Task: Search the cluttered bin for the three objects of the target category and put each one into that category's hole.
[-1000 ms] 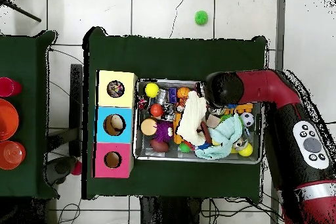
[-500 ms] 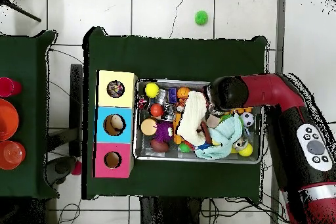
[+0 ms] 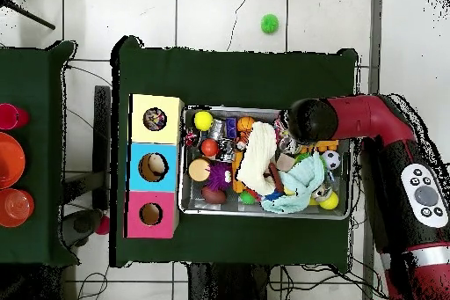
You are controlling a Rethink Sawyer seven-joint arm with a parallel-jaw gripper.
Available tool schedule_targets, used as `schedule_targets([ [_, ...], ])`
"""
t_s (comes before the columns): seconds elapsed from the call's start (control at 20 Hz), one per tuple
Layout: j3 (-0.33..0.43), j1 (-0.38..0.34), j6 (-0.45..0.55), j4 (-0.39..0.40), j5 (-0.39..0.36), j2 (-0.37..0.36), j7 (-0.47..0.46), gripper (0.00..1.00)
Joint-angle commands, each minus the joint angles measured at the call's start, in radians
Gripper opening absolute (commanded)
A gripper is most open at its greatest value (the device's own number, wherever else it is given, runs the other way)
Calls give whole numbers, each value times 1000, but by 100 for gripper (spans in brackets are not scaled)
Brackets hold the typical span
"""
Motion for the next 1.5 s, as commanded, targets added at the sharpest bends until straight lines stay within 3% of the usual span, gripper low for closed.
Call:
schedule_targets([
  [0.05, 23, -11, -91, -22, -50, 71, -244, 100],
  [0.3, -30, 12, -37, -12, -20, 84, -150, 100],
  [0.6, -35, 7, 65, 2, 94, 97, -85, 100],
  [1.1, -76, 24, 113, 27, 104, 72, -122, 100],
  [1.35, -97, 50, 61, -1, 18, 78, -177, 100],
  [1.5, -106, 48, 48, -6, 20, 86, -164, 100],
])
